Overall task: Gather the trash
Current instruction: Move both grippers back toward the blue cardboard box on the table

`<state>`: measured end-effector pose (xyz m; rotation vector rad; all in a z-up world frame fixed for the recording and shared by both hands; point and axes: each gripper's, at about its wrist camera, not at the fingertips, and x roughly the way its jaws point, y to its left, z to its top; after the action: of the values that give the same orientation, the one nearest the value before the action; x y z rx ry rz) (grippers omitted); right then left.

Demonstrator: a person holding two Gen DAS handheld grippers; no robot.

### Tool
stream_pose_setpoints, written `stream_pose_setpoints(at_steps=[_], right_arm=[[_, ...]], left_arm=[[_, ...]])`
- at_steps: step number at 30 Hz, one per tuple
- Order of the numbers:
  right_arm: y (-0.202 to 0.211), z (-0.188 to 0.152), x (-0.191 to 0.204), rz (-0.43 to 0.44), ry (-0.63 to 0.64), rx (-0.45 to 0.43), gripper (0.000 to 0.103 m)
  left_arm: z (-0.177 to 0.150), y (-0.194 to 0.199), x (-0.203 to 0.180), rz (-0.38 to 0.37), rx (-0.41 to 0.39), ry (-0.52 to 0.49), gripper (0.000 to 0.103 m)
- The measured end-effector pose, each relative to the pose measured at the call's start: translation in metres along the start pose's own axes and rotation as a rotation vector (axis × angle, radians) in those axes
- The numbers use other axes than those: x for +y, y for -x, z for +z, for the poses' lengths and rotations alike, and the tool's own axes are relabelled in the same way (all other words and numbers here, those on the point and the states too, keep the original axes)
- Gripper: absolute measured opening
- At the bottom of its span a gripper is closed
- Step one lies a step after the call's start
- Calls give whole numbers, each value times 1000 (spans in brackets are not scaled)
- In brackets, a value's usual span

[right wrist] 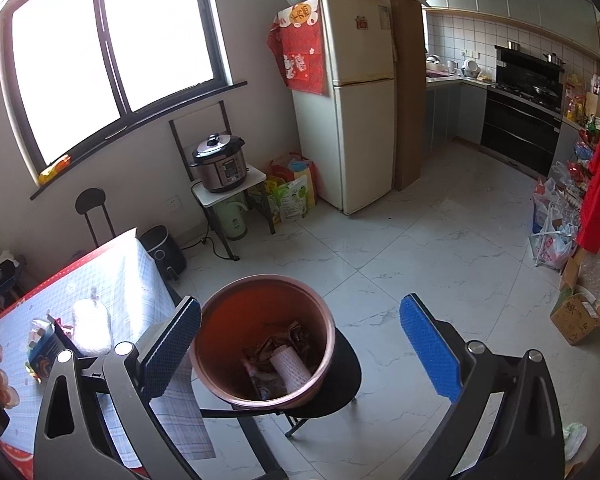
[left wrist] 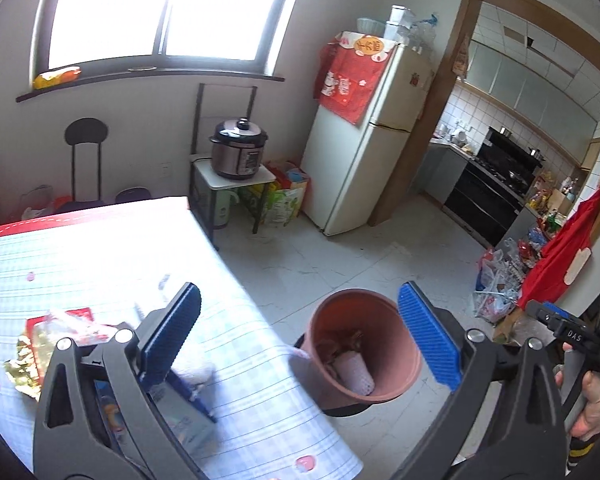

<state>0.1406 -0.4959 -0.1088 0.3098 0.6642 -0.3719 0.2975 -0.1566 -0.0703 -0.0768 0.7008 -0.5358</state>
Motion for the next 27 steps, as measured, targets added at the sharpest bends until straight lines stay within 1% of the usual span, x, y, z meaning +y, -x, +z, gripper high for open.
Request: stream_pose_setpoints(at_steps=[3, 8, 14, 17, 21, 27], right_arm=[[-3, -2, 26, 26, 29, 9, 98], [-8, -10, 70, 68, 75, 29, 98], [-14, -24, 132, 123, 159, 70, 98], [-16, -32, 168, 154, 215, 90, 98], [-19, -47, 219, 187, 302, 105, 98], [-23, -83, 299, 224, 405, 125, 98]], left_arm=[[-8, 27, 38, 83, -9, 19, 97], [-31, 76, 107, 210, -51, 70, 97], [-68, 133, 188, 338, -76, 214, 97], [-85, 155, 220, 386, -83, 278, 97], [-107, 178, 255, 435, -80, 333, 97], [-133, 198, 295, 471, -82, 379, 97]])
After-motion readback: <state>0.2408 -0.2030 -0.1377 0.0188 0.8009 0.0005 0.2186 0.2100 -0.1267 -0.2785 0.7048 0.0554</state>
